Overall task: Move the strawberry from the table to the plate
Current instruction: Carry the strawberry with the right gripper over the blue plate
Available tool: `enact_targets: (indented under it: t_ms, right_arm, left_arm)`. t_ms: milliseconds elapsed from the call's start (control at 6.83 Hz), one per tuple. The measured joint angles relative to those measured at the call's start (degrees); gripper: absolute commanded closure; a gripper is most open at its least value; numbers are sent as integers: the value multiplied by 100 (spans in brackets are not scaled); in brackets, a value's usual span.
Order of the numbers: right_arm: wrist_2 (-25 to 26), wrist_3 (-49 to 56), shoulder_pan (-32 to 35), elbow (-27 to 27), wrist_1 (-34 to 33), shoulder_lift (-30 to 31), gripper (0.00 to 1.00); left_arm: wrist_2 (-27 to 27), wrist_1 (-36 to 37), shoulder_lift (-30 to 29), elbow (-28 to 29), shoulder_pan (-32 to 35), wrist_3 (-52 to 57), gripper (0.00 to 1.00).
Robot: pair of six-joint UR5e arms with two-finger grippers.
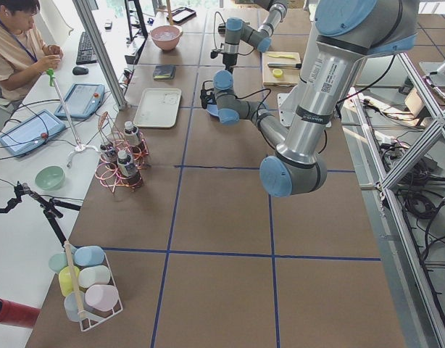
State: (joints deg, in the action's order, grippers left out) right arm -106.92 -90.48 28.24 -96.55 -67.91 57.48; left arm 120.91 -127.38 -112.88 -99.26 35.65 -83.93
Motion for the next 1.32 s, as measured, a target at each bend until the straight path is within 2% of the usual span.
enact_targets:
  t_ms: [146,439,1317]
  right_arm:
    - [216,-118,-68,431,-52,-417,100]
    - [388,-164,-143,1055,-79,-823,100]
    - [491,-166,-319,1217,-111,-815,100]
  left_arm:
    - [-4,2,186,-174,36,-1,0]
    - [-50,2,299,-297,46,-1,0]
    - [-182,1,310,-320,47,-9,0]
